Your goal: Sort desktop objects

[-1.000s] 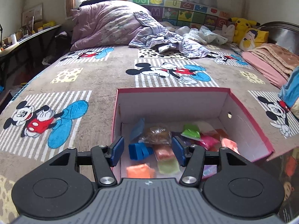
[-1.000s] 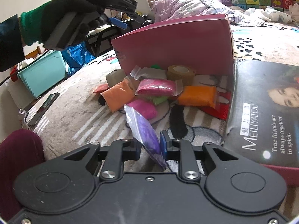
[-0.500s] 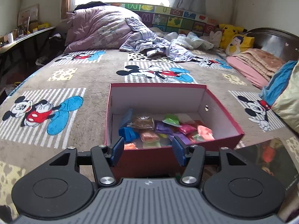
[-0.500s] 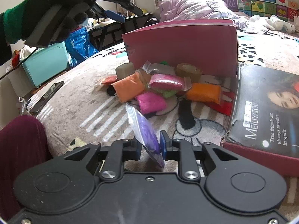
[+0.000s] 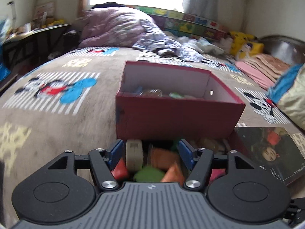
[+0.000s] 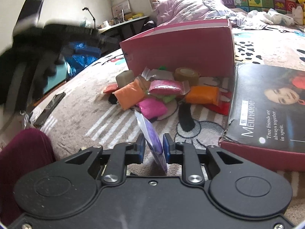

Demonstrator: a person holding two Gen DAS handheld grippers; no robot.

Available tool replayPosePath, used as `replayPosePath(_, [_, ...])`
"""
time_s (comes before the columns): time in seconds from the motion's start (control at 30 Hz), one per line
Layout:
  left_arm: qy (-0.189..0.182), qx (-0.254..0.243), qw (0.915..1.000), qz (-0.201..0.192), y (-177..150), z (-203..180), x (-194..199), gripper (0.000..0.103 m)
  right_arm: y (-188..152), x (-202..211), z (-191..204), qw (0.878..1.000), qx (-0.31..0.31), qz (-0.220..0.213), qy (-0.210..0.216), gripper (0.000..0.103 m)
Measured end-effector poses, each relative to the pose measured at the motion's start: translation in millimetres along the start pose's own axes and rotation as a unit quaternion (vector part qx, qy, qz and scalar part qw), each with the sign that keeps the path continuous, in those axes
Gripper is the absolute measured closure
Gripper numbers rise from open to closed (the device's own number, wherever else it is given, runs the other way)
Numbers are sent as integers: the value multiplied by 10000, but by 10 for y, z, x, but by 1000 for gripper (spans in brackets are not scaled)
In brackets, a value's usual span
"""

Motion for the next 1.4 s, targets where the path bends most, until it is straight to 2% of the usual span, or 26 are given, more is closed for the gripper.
replayPosePath(0.07, [111, 198, 9997, -67, -201, -22, 60, 40, 43, 25, -11, 10000, -52, -25, -2, 83])
replayPosePath(0.13, [130, 282, 9995, 36, -428, -77, 76, 40, 88, 49, -22, 9999, -101, -50, -4, 83])
replayPosePath(0.3, [2, -173, 9989, 430, -816, -285, 6, 40, 200, 109, -48, 9997, -224, -111, -9, 83])
replayPosePath(0.53, [84, -658, 9970, 388, -932, -344, -34, 40, 452, 142, -72, 9995, -242, -191, -4, 83])
replayPosePath(0.77, [26, -743, 9964, 419, -971, -367, -93, 40, 1008, 66, -129, 9993, -81, -350, 93, 83])
replayPosePath(0.9, [-12, -830, 9955, 446, -1016, -384, -132, 31, 1365, -38, -175, 9990, 90, -420, 77, 83])
replayPosePath(0.97, [-13, -883, 9951, 436, -1033, -394, -148, 30, 1527, -94, -189, 9988, 213, -429, 43, 83])
replayPosePath(1.03, [-54, -832, 9955, 448, -1027, -373, -152, 30, 1627, -159, -190, 9994, 308, -61, 156, 83])
replayPosePath(1.07, [-83, -789, 9958, 459, -1021, -359, -154, 30, 1631, -197, -172, 9985, 386, 271, 290, 74])
replayPosePath(1.1, [-113, -735, 9961, 475, -1011, -345, -154, 29, 1582, -216, -126, 9959, 639, 567, 308, 45])
replayPosePath(1.13, [-141, -678, 9964, 491, -1002, -333, -155, 28, 1522, -228, -76, 9916, 935, 845, 291, 32])
replayPosePath(1.17, [-160, -625, 9967, 502, -996, -328, -159, 27, 1433, -226, -21, 9857, 1320, 1037, 172, 26])
replayPosePath(1.27, [-140, -633, 9966, 511, -999, -351, -168, 25, 1023, -256, 131, 9534, 2424, 1788, 159, 26])
replayPosePath(1.4, [-159, -621, 9966, 517, -997, -348, -169, 25, 540, -259, 243, 8986, 3589, 2507, 305, 26])
Point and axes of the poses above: each gripper's, at about its wrist camera, not at the fingertips, and x roughly against the way its jaws point, z to its left, y to its top, the point moved 4 cm from there along -x, roughly the way its jaws point, and after that the axes turned 3 degrees about -z, right-handed, at the moved point
